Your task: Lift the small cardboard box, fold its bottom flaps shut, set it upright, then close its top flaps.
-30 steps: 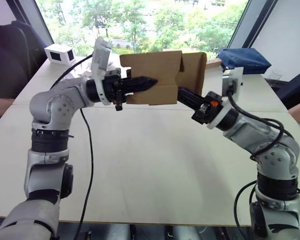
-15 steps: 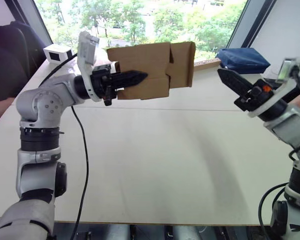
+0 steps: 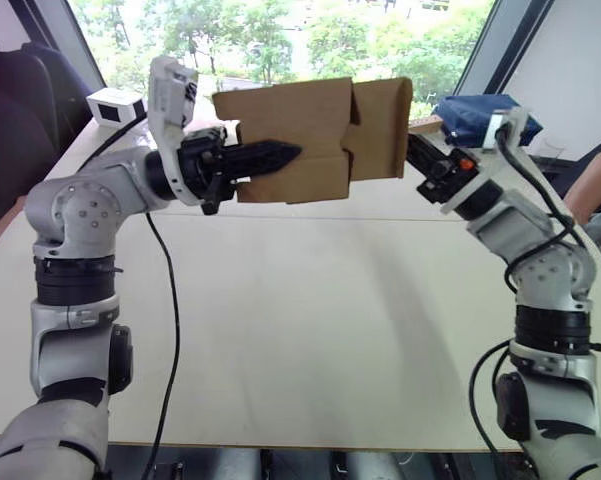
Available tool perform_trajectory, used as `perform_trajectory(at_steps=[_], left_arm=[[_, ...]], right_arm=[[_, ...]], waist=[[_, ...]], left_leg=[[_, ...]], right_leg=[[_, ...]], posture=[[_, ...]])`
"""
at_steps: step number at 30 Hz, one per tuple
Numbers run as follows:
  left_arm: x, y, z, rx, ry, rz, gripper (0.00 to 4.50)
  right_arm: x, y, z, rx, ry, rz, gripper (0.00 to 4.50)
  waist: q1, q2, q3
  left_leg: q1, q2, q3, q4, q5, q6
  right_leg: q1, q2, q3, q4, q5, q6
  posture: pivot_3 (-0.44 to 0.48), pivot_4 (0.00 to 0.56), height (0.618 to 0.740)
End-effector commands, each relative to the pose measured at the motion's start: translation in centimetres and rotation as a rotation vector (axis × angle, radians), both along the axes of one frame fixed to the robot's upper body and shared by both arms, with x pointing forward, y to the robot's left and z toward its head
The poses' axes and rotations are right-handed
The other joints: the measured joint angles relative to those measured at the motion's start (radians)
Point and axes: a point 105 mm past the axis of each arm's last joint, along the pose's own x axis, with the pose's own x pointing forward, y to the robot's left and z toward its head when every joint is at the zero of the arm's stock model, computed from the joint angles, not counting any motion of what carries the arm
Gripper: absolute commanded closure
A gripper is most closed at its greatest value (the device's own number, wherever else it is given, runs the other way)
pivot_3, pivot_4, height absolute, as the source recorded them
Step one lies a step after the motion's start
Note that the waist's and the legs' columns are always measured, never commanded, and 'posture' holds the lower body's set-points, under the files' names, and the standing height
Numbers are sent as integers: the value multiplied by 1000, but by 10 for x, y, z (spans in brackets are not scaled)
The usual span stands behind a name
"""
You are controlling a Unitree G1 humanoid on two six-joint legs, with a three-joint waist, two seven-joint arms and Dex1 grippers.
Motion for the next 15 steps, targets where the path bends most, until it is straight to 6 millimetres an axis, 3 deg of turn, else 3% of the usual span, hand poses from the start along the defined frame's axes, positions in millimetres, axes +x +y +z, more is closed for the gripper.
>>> perform_trajectory(at_steps=[1, 6, 12, 15], left_arm=[[-3, 0, 17, -24, -61, -3, 4500], [-4, -1, 19, -36, -57, -18, 4500], [-3, -3, 21, -45, -53, -30, 4500], [-3, -3, 21, -46, -52, -31, 4500]], right_arm=[[-33, 17, 24, 52, -86, 131, 4478], [-44, 25, 26, 137, -69, 171, 4478], [-41, 25, 23, 224, -35, 156, 4478], [-39, 23, 23, 264, -28, 144, 3828]], waist=[[1, 0, 0], [0, 0, 0], [-1, 0, 0], [-2, 0, 0]], left_leg=[[0, 0, 0, 0, 0, 0], [0, -1, 0, 0, -1, 2], [0, -1, 0, 0, -1, 2], [0, -1, 0, 0, -1, 2]], right_leg=[[0, 0, 0, 0, 0, 0], [0, -1, 0, -1, 0, 0], [0, -1, 0, 0, 0, 0], [0, -1, 0, 0, 0, 0]], posture=[[0, 150, 740], [0, 150, 740], [0, 150, 740], [0, 150, 740]])
